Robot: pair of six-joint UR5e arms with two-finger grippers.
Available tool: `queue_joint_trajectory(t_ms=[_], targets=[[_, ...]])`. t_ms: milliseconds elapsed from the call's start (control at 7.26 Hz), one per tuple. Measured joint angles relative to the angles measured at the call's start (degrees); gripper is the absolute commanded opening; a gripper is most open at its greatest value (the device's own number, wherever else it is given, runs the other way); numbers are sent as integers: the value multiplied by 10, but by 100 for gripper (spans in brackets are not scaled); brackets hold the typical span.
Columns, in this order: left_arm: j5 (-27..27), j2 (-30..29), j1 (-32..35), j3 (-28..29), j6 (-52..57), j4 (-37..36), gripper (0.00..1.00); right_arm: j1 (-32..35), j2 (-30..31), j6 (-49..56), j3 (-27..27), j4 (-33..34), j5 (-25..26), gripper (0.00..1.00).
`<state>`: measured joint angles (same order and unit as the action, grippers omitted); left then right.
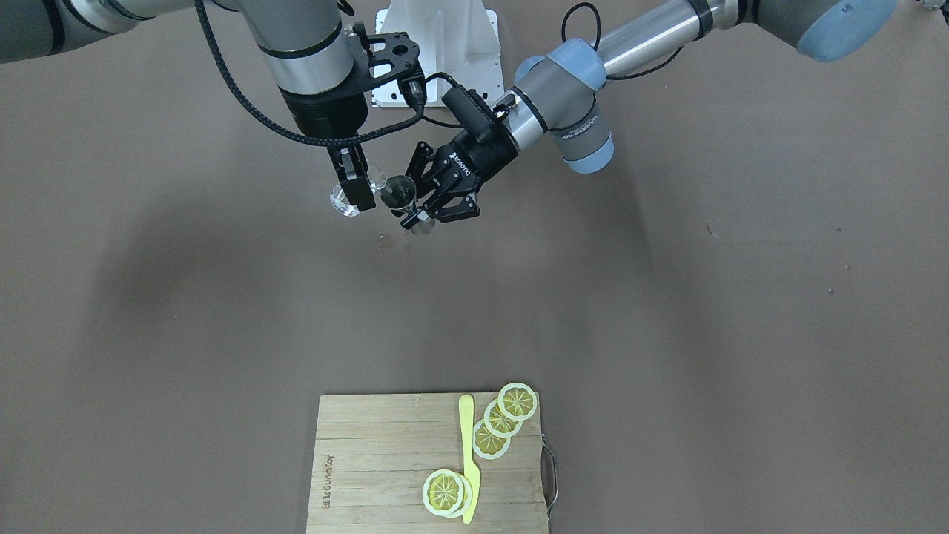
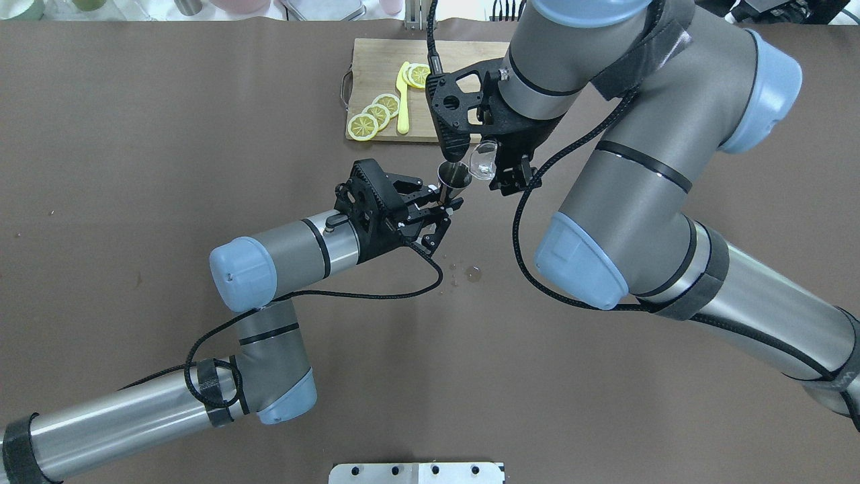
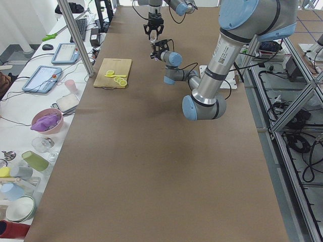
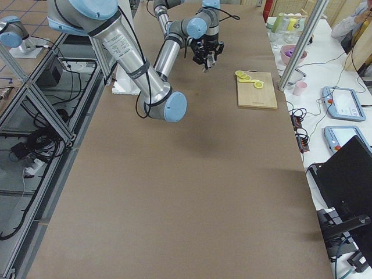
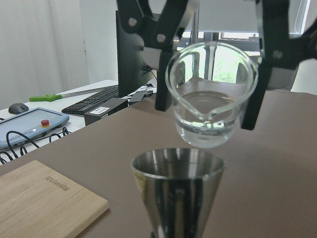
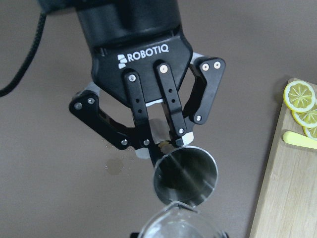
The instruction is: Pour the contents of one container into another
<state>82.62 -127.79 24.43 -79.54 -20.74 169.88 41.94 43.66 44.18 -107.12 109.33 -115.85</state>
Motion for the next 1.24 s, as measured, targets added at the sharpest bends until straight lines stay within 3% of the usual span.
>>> queue_joint_trajectory(t_ms=[1240], targets=[[0, -1, 0, 0, -1, 7, 0, -5, -36, 10, 5, 66, 37, 0]])
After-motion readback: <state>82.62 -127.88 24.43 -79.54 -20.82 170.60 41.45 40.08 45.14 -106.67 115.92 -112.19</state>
